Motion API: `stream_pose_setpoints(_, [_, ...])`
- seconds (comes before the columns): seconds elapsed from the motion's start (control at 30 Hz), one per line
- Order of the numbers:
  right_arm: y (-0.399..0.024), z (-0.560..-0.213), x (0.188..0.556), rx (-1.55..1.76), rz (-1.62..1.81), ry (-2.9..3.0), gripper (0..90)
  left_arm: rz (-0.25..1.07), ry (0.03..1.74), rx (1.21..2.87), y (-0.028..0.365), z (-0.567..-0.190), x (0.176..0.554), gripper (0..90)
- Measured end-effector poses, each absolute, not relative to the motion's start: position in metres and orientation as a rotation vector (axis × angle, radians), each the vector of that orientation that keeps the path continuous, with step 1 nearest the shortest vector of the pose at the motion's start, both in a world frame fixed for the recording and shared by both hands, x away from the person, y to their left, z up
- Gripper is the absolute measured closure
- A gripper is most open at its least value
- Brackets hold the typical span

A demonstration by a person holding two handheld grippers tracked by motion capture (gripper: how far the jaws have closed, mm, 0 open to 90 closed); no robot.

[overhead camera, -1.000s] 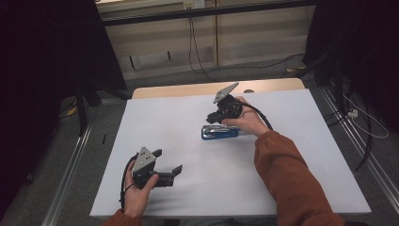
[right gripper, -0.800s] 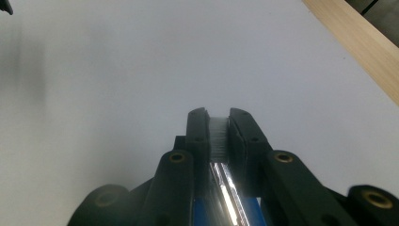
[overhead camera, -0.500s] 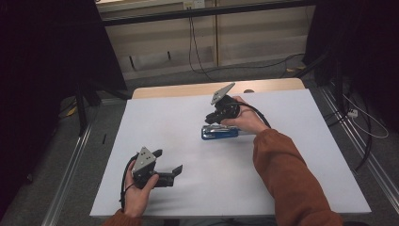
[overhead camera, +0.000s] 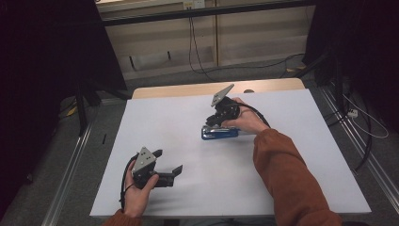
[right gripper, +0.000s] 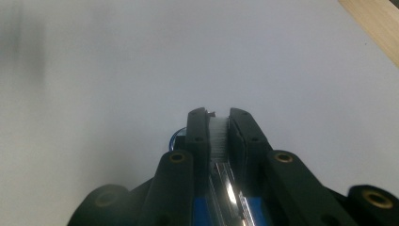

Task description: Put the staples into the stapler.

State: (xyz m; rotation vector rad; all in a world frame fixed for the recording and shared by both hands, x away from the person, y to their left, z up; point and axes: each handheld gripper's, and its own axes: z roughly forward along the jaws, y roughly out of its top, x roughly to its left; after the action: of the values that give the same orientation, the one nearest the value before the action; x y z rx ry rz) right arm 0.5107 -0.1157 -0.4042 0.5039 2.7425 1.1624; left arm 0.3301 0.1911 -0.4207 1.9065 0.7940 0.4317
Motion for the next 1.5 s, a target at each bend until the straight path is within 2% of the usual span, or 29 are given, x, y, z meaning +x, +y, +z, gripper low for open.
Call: stream_pose_setpoints(1.5, [-0.1122, -0.4129, 0.5197, 0.278, 1.082, 2.820, 79.2, 0.428, 0.790, 1.908, 0.1896, -0.4206, 0.3295, 4.2])
